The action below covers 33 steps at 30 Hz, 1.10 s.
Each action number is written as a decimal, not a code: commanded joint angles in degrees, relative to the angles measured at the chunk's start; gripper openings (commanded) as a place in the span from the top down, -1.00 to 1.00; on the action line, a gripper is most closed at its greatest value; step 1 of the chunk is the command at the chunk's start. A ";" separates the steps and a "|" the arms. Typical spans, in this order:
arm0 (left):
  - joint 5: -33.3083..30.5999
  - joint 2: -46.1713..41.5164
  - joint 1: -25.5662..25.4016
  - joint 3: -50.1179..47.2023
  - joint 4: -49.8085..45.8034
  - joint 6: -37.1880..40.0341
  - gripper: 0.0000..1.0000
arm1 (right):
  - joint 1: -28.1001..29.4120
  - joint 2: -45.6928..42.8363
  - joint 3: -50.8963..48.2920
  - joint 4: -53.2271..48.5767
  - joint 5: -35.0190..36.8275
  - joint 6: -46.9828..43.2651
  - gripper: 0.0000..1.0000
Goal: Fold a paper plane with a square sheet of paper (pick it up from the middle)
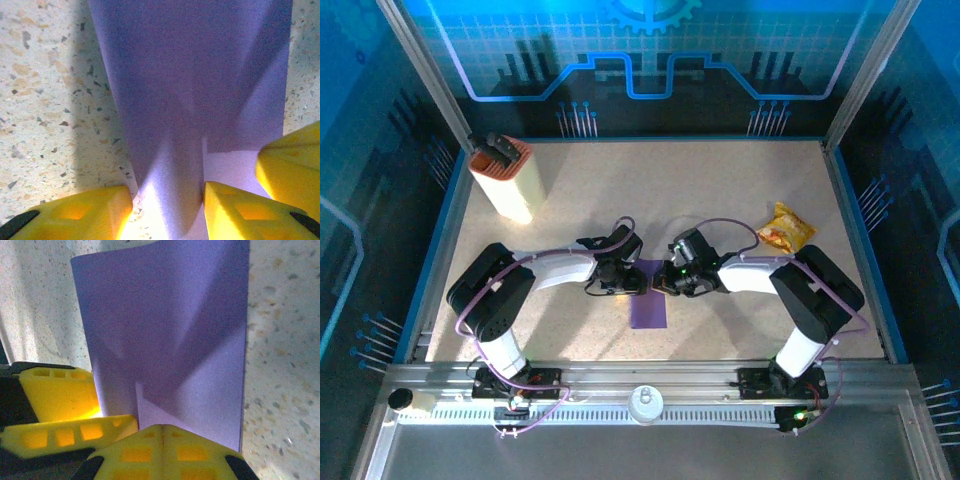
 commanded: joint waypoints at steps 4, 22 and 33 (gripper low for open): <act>-3.67 5.83 0.41 -1.83 2.45 0.71 0.06 | 0.57 3.75 -0.24 -1.75 -0.83 -2.28 0.91; -0.95 -6.09 1.24 -0.53 0.61 -3.53 -0.16 | -4.96 5.92 -4.10 -6.73 -0.04 -11.10 0.91; 19.08 -13.37 7.96 -5.11 16.44 -9.35 0.63 | -11.99 3.73 -2.82 -14.08 -1.83 -19.83 0.90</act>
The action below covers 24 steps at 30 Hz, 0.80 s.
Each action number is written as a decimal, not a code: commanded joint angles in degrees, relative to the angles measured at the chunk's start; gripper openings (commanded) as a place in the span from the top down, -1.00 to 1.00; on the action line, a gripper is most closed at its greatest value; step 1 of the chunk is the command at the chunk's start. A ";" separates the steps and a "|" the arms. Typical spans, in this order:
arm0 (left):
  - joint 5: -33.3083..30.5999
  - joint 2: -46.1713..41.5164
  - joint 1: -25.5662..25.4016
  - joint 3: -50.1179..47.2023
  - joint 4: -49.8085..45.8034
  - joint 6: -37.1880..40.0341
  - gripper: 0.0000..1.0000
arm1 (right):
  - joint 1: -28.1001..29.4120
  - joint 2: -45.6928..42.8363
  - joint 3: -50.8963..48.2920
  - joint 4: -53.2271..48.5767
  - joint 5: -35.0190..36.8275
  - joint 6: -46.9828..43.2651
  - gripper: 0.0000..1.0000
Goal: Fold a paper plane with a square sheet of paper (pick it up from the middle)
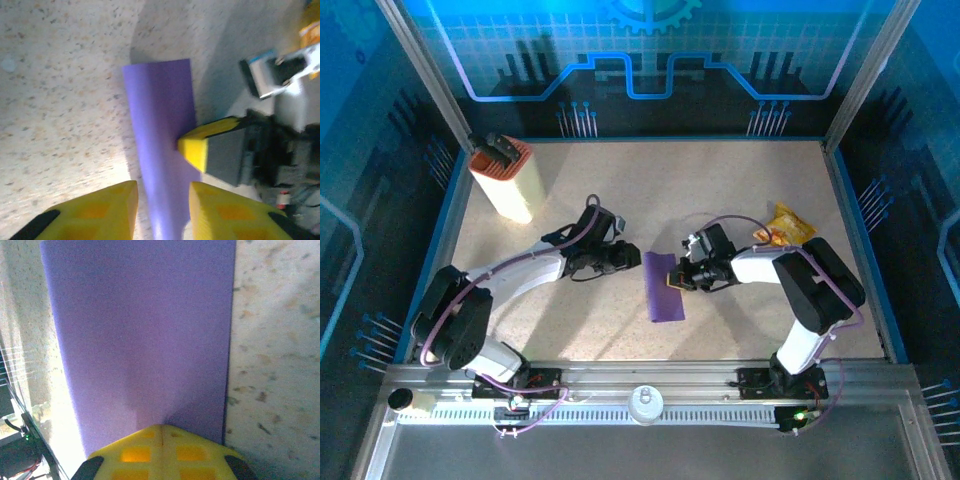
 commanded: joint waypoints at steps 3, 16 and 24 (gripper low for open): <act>13.34 2.28 0.27 -1.40 10.77 -3.50 1.00 | -1.32 2.49 -0.83 -11.43 5.93 -4.38 0.90; 19.14 15.05 -3.63 5.27 11.58 -3.95 1.00 | -1.32 2.09 -1.81 -10.77 6.70 -2.90 0.91; 18.06 17.65 -3.76 6.71 8.55 -1.23 1.00 | -1.34 2.10 -1.91 -10.66 6.96 -2.54 0.91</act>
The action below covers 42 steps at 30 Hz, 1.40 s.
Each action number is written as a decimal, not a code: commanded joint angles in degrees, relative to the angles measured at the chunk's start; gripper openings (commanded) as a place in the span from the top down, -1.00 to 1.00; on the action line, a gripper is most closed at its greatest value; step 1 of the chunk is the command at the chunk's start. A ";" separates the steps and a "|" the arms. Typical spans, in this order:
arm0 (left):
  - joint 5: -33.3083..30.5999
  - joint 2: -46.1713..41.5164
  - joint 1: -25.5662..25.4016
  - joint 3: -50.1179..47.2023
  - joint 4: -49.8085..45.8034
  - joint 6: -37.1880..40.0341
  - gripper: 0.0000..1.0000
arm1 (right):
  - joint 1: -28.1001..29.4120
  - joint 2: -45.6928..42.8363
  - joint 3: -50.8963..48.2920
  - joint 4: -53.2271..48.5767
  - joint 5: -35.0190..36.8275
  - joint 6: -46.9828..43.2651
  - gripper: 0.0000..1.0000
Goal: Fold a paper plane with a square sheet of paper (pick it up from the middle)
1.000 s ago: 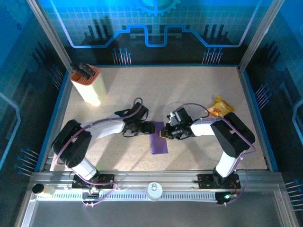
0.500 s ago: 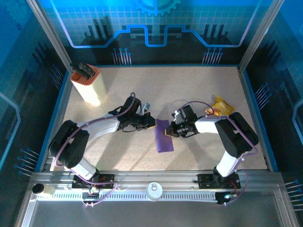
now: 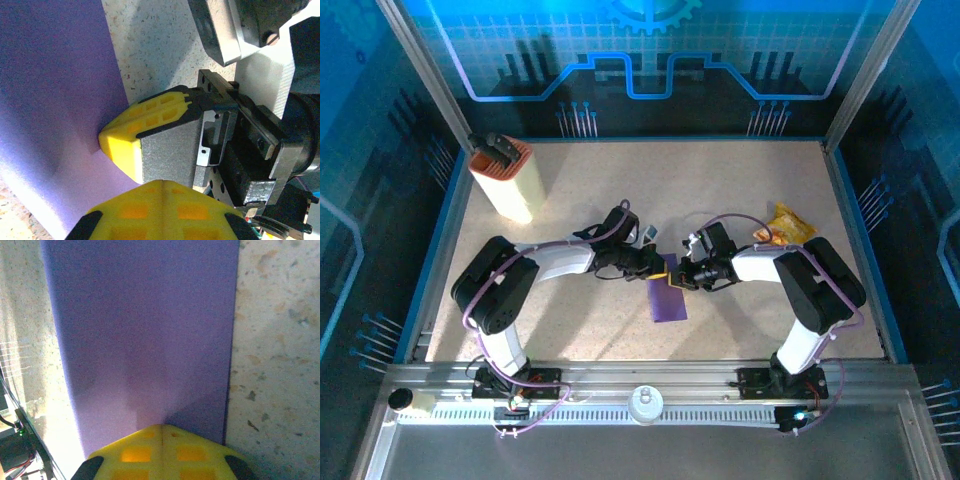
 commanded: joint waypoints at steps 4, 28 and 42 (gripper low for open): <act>1.14 3.82 -0.04 0.78 -1.83 2.22 1.00 | -0.94 2.23 -2.50 -8.80 7.03 -0.31 0.91; -0.62 -3.90 3.74 -1.86 -5.51 6.93 1.00 | -0.87 1.50 -4.42 -7.61 7.81 0.92 0.91; -3.65 6.34 3.73 0.44 -7.06 11.08 1.00 | -0.86 0.97 -4.81 -7.42 8.08 1.10 0.91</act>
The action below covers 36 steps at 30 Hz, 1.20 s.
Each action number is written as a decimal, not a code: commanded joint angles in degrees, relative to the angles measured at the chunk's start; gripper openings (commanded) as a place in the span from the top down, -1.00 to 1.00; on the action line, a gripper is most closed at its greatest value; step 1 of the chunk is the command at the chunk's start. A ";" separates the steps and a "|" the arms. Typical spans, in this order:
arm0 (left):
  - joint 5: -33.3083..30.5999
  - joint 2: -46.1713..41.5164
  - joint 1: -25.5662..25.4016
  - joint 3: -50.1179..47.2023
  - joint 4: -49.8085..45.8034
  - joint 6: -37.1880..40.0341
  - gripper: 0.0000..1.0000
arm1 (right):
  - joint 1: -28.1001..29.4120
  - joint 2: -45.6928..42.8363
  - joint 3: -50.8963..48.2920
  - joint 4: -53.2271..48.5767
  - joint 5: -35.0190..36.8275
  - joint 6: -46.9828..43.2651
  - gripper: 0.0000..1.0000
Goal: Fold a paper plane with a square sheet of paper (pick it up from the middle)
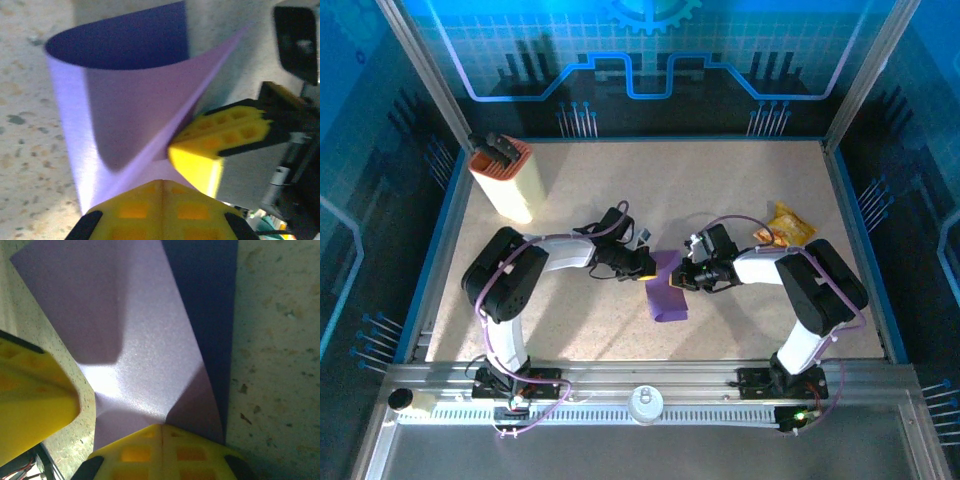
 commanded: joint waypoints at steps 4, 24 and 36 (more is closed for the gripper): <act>-6.07 2.81 0.77 -1.86 -4.18 5.18 1.00 | -0.87 1.57 -3.99 -8.62 7.30 0.16 0.91; -1.49 0.56 0.24 2.37 -0.41 3.95 1.00 | -0.90 1.91 -3.97 -8.70 7.55 0.25 0.90; -8.32 5.72 1.12 -0.24 -2.54 4.76 1.00 | -0.85 1.51 -4.92 -8.17 7.56 0.51 0.90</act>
